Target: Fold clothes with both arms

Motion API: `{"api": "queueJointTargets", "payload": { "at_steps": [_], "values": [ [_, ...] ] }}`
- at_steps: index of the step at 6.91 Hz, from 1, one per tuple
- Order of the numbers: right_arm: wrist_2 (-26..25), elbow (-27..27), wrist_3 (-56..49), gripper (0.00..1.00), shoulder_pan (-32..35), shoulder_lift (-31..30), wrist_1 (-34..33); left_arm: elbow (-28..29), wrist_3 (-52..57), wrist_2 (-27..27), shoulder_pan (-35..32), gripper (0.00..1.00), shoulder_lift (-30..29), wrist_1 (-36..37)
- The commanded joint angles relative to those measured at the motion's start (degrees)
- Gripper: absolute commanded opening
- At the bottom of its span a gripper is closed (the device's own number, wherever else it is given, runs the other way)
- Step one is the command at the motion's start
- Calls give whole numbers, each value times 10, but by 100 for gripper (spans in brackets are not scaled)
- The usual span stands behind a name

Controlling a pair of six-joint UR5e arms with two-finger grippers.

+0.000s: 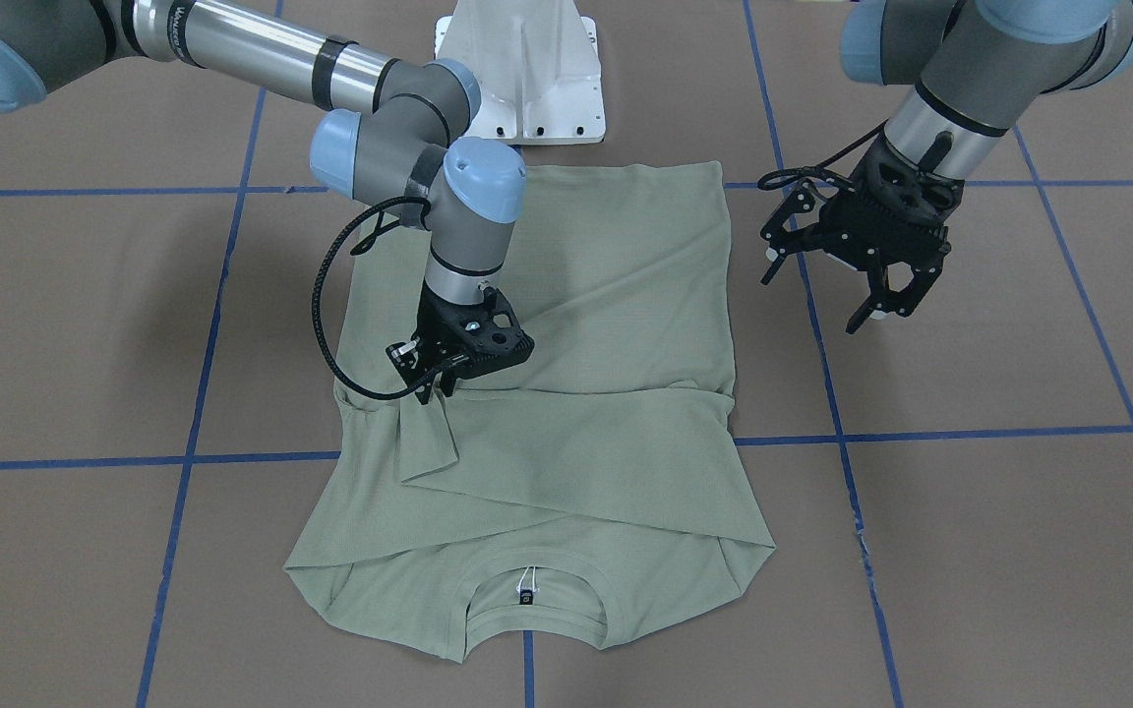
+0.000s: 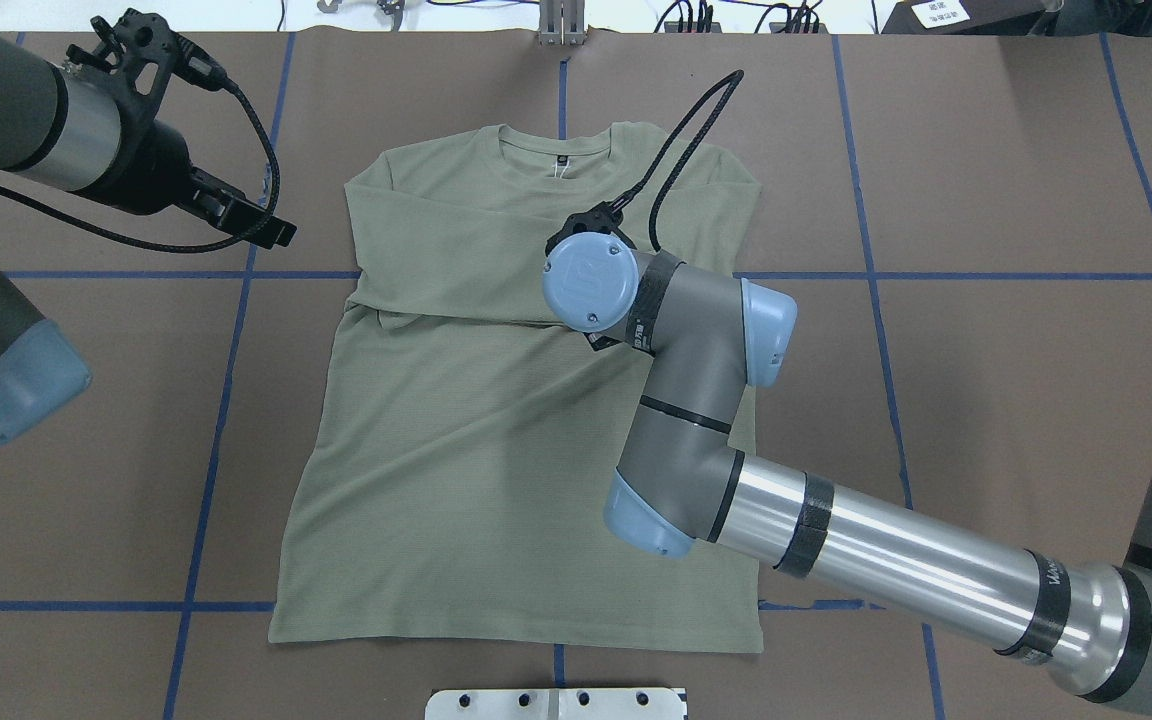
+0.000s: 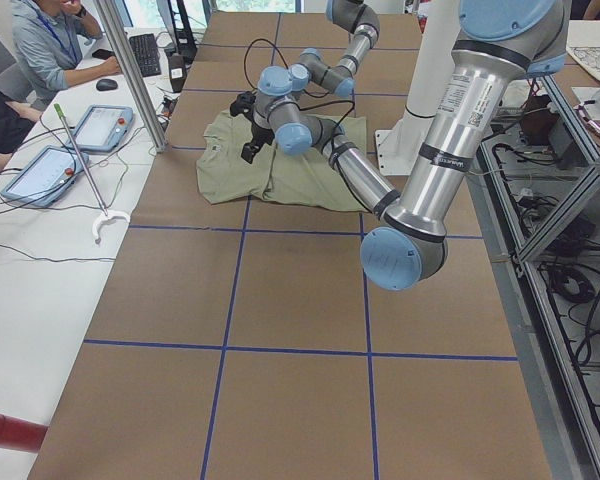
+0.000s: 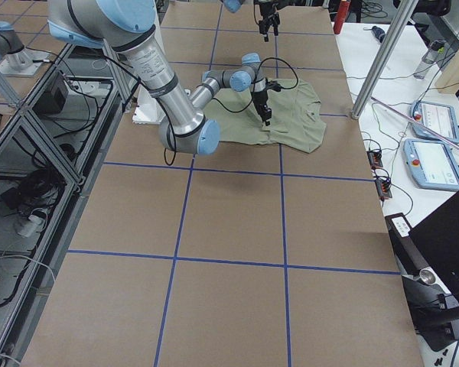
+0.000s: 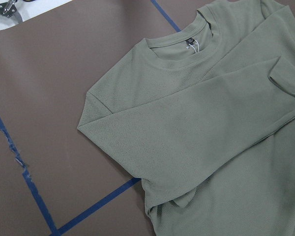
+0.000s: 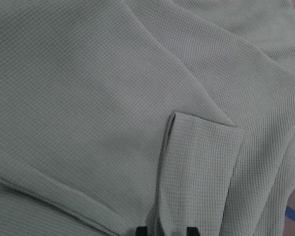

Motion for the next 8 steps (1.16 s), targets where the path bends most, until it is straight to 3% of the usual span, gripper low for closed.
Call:
{"api": "queueJointTargets", "payload": {
  "at_steps": [1, 2, 5, 6, 7, 8],
  "values": [
    [-14, 1, -23, 8, 3, -7, 0, 1, 0, 0, 1, 100, 0, 0],
    [-14, 3, -23, 0, 8, -7, 0, 1, 0, 1, 1, 100, 0, 0],
    [-14, 53, -25, 0, 27, -60, -6, 2, -1, 1, 2, 100, 0, 0],
    [-14, 78, -24, 1, 30, -82, -7, 2, -1, 1, 2, 100, 0, 0],
    [-14, 83, -20, 9, 30, -96, -5, 2, -1, 1, 2, 100, 0, 0],
    [-14, 83, -13, 85, 30, -99, -1, 2, 0, 1, 2, 100, 0, 0]
  ]
}}
